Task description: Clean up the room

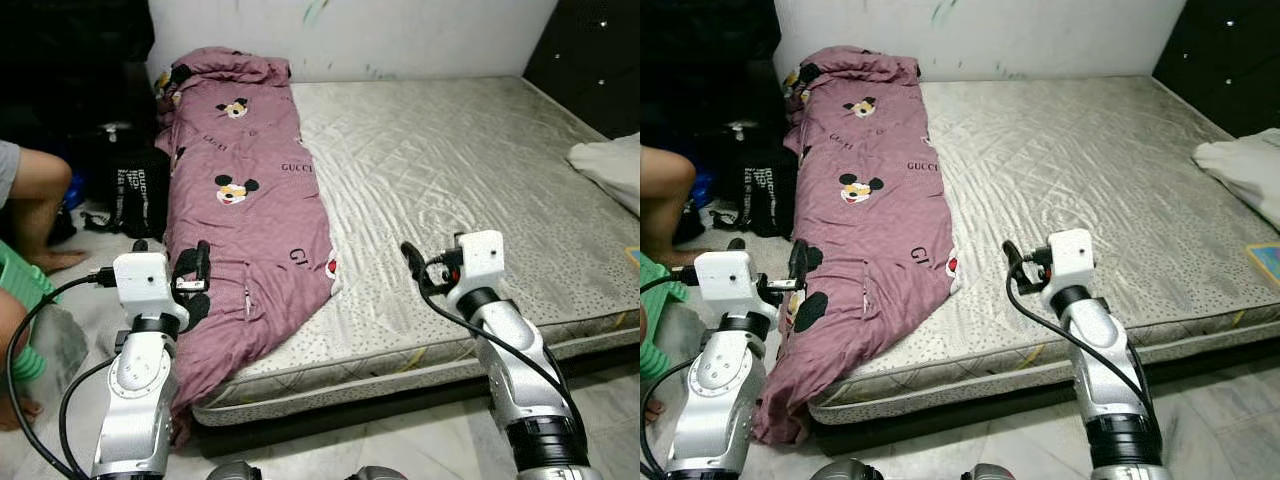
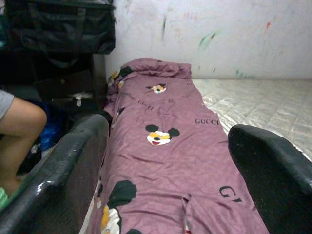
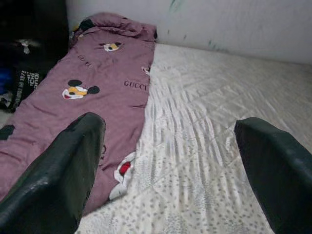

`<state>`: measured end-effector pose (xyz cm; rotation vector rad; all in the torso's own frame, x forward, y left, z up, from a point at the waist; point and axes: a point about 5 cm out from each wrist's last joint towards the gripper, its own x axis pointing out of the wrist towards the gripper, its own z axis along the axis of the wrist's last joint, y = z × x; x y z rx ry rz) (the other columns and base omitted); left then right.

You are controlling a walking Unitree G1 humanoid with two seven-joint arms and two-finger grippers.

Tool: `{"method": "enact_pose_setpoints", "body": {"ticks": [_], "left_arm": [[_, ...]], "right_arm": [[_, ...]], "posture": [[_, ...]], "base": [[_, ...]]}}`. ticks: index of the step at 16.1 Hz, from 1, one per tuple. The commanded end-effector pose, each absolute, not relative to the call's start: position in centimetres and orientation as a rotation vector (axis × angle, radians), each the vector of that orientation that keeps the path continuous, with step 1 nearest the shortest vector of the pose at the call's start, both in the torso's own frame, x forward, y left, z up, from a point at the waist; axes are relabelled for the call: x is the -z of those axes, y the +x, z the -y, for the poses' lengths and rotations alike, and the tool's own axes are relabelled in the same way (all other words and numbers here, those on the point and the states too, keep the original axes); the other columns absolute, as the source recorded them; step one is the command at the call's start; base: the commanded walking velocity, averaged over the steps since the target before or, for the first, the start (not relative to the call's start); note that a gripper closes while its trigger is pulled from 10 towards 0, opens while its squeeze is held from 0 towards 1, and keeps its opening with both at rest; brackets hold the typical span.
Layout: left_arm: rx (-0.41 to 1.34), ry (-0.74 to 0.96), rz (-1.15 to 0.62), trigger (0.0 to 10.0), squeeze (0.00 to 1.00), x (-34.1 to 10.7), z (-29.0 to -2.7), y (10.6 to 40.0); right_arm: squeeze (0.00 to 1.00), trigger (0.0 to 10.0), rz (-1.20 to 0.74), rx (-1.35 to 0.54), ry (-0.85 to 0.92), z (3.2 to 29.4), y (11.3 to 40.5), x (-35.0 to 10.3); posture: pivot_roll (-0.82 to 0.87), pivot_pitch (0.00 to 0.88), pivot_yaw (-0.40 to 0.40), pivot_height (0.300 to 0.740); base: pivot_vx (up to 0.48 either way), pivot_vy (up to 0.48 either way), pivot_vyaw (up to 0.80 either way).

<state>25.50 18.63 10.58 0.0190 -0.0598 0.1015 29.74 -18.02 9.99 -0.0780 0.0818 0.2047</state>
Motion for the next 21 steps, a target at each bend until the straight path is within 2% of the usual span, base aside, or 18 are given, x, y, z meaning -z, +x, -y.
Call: {"method": "enact_pose_setpoints", "body": {"ticks": [1,3,5,9,14,17,21], "left_arm": [[-0.102,0.021,0.054,10.0,0.00,-10.5,-18.2,25.2],[-0.110,0.014,0.053,10.0,0.00,-10.3,-17.9,25.0],[-0.135,-0.012,0.050,10.0,0.00,-10.3,-17.4,24.8],[-0.154,-0.019,0.037,10.0,0.00,-9.9,-17.1,24.6],[-0.011,0.010,0.016,10.0,0.00,-9.7,-15.7,27.0],[0.051,0.023,0.013,10.0,0.00,-10.0,-15.3,27.9],[0.052,0.012,0.013,10.0,0.00,-10.1,-15.8,28.1]], "right_arm": [[0.00,10.0,-0.090,-0.203,-0.066,17.5,29.7,-10.0],[0.00,10.0,-0.106,-0.221,-0.052,17.0,29.6,-9.6],[0.00,10.0,-0.126,-0.317,-0.061,15.4,29.8,-9.5],[0.00,10.0,-0.142,-0.352,-0.060,14.1,30.2,-9.2],[0.00,10.0,-0.097,-0.194,-0.009,15.2,29.5,-9.1],[0.00,10.0,-0.076,-0.131,0.027,15.2,29.0,-9.1],[0.00,10.0,-0.074,-0.111,0.064,14.9,29.3,-9.2]], "posture": [[-0.08,0.000,-0.067,0.740],[-0.07,0.000,-0.082,0.740],[-0.05,0.000,-0.144,0.740],[-0.04,0.000,-0.147,0.740],[-0.15,0.000,0.024,0.740],[-0.18,0.000,0.089,0.740],[-0.14,0.000,0.073,0.740]], "base": [[0.000,0.000,0.00],[0.000,0.000,0.00],[0.000,0.000,0.00],[0.000,0.000,0.00],[0.000,0.000,0.00],[0.000,0.000,0.00],[0.000,0.000,0.00]]}}
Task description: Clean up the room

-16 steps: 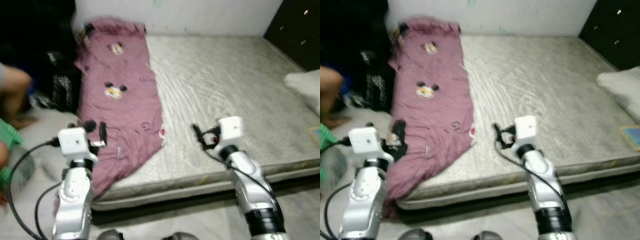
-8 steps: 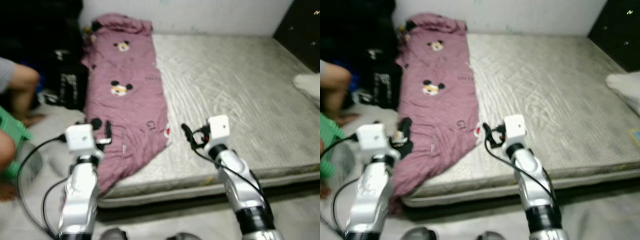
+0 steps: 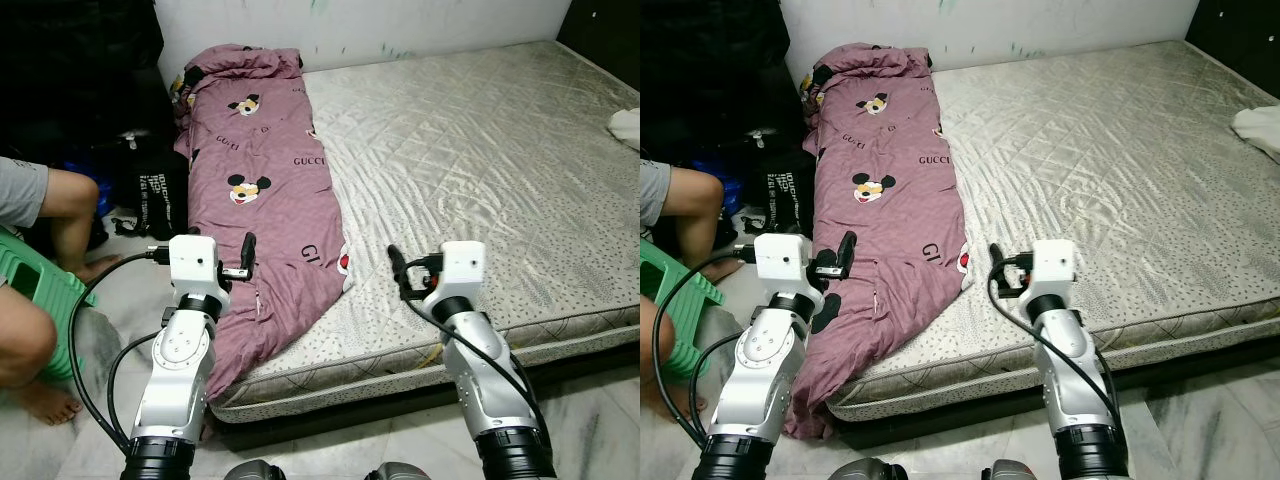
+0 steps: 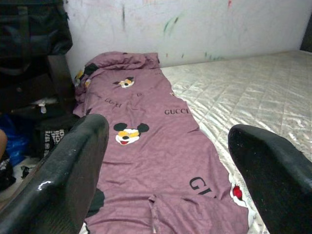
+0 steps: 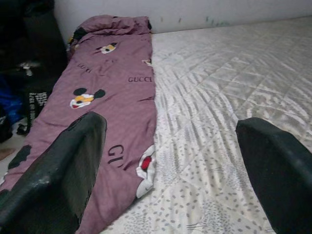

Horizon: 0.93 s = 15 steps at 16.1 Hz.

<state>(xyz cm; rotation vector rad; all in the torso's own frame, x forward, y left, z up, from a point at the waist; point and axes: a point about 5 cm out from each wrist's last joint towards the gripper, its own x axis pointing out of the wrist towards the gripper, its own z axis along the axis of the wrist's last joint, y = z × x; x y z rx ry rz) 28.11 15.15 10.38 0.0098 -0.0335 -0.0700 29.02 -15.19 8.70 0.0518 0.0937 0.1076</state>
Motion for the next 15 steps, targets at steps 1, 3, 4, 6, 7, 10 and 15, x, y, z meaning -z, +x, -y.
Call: {"method": "enact_pose_setpoints", "body": {"ticks": [1,3,4,6,7,10,15], "left_arm": [[0.040,0.009,0.010,10.0,0.00,-10.1,-16.0,28.0],[0.031,-0.027,0.010,10.0,0.00,-10.1,-16.2,27.9],[0.009,-0.034,0.011,10.0,0.00,-10.2,-16.5,27.9],[-0.014,-0.037,0.016,10.0,0.00,-10.3,-16.8,27.8],[-0.017,-0.038,0.017,10.0,0.00,-10.3,-16.7,27.7],[-0.023,-0.052,0.024,10.0,0.00,-10.4,-16.6,27.6],[0.009,-0.064,0.028,10.0,0.00,-10.5,-16.1,27.8]], "right_arm": [[0.00,10.0,-0.084,-0.120,0.067,14.6,29.7,-9.2],[0.00,10.0,-0.084,-0.139,0.075,14.0,30.1,-9.4],[0.00,10.0,-0.082,-0.148,0.075,13.8,30.3,-9.5],[0.00,10.0,-0.087,-0.170,0.064,13.5,30.5,-9.5],[0.00,10.0,-0.088,-0.171,0.063,13.5,30.5,-9.5],[0.00,10.0,-0.092,-0.166,0.047,13.7,30.5,-9.5],[0.00,10.0,-0.084,-0.151,0.034,14.0,30.5,-9.6]], "posture": [[-0.13,0.000,0.065,0.740],[-0.11,0.000,0.034,0.740],[-0.11,0.000,0.027,0.740],[-0.10,0.000,0.011,0.740],[-0.10,0.000,0.008,0.740],[-0.11,0.000,0.009,0.740],[-0.12,0.000,0.012,0.740]], "base": [[0.000,0.000,0.00],[0.000,0.437,-0.80],[0.000,0.480,0.00],[0.000,0.480,0.00],[0.000,0.480,0.00],[0.000,0.241,0.00],[0.000,0.000,0.00]]}}
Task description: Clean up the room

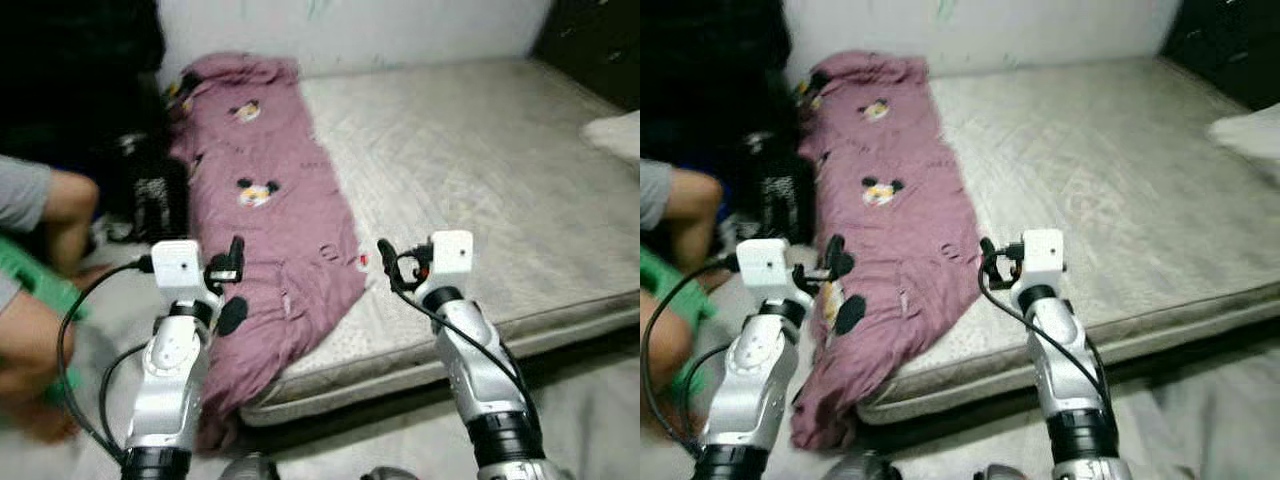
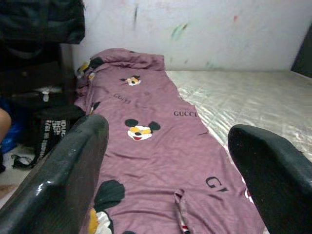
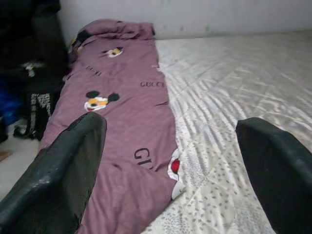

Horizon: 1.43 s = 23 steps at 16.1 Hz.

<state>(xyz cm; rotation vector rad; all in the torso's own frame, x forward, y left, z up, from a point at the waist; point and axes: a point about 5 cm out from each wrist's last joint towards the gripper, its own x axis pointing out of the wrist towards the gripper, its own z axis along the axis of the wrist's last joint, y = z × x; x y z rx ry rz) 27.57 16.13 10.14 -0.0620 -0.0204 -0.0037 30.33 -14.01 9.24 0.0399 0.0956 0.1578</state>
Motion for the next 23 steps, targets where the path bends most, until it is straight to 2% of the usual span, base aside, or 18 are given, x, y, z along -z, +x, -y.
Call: {"method": "enact_pose_setpoints", "body": {"ticks": [1,5,16,21,23], "left_arm": [[0.006,-0.067,0.029,10.0,0.00,-10.50,-16.11,27.80],[-0.004,-0.076,0.041,10.0,0.00,-10.64,-16.17,27.82],[0.004,-0.079,0.052,10.0,0.00,-10.79,-16.06,28.18],[-0.018,-0.086,0.053,10.0,0.00,-10.79,-15.99,28.40],[-0.022,-0.090,0.051,10.0,0.00,-10.75,-16.03,28.43]], "right_arm": [[0.00,10.0,-0.084,-0.154,0.031,14.06,30.58,-9.57],[0.00,10.0,-0.080,-0.179,-0.004,13.72,30.76,-9.67],[0.00,10.0,-0.071,-0.179,-0.015,13.69,31.18,-9.77],[0.00,10.0,-0.055,-0.181,-0.001,13.64,31.38,-9.97],[0.00,10.0,-0.049,-0.194,-0.030,13.39,31.35,-10.08]], "posture": [[-0.12,0.000,0.011,0.740],[-0.11,0.000,0.001,0.740],[-0.11,0.000,-0.002,0.740],[-0.11,0.000,-0.001,0.740],[-0.11,0.000,-0.002,0.740]], "base": [[0.000,0.000,0.00],[0.000,0.000,0.00],[0.282,0.000,0.04],[0.000,0.000,0.00],[0.000,0.000,0.79]]}}
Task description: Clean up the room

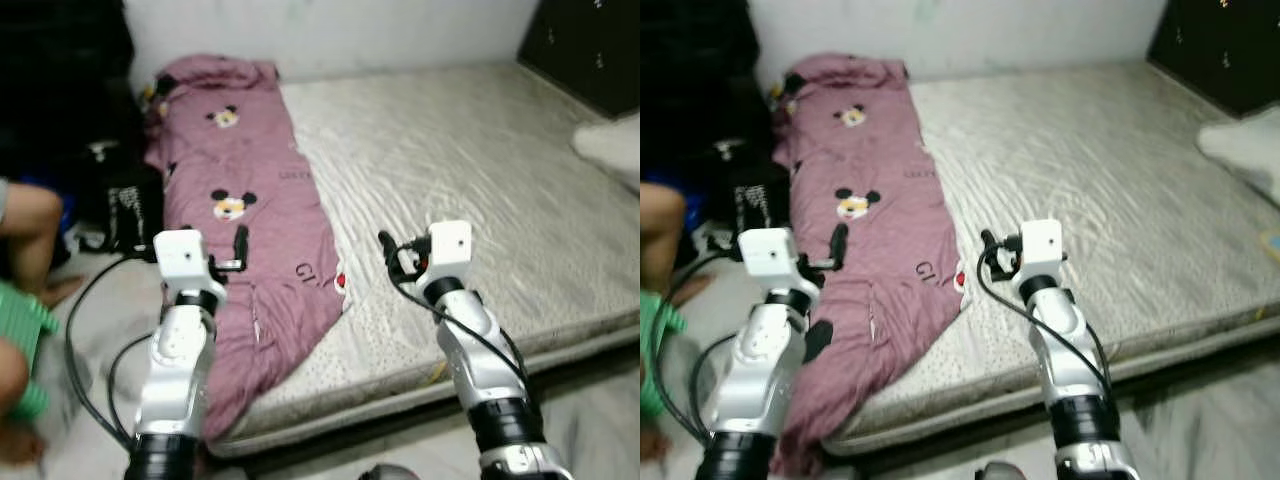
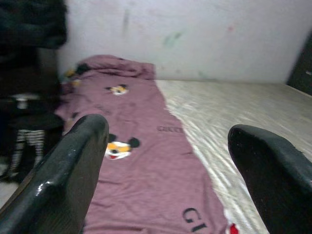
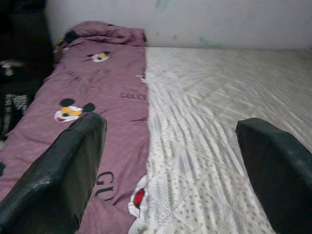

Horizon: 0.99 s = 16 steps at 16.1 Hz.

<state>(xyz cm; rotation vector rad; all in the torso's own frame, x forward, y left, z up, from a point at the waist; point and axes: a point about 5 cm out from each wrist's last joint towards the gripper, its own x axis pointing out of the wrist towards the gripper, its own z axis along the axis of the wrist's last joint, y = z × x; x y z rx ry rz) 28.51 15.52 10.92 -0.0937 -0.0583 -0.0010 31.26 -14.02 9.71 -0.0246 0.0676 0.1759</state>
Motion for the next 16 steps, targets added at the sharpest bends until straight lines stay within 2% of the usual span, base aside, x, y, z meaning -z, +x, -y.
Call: {"method": "enact_pose_setpoints", "body": {"ticks": [1,3,12,16], "left_arm": [[-0.022,-0.089,0.051,10.0,0.00,-10.7,-16.0,28.4],[-0.025,-0.046,0.056,10.0,0.00,-10.9,-16.0,28.5],[-0.058,-0.045,0.042,10.0,0.00,-10.8,-17.2,28.3],[-0.049,-0.046,0.042,10.0,0.00,-10.8,-17.0,28.2]], "right_arm": [[0.00,10.0,-0.050,-0.192,-0.028,13.4,31.4,-10.0],[0.00,10.0,-0.057,-0.186,-0.022,13.5,31.5,-10.0],[0.00,10.0,-0.051,-0.170,0.029,13.4,31.6,-10.1],[0.00,10.0,-0.052,-0.169,0.033,13.4,31.6,-10.1]], "posture": [[-0.11,0.000,-0.002,0.740],[-0.11,0.000,-0.006,0.740],[-0.10,0.000,-0.007,0.740],[-0.10,0.000,-0.008,0.718]], "base": [[0.000,0.000,0.79],[0.000,0.000,0.79],[0.000,0.000,0.00],[0.000,0.000,0.00]]}}
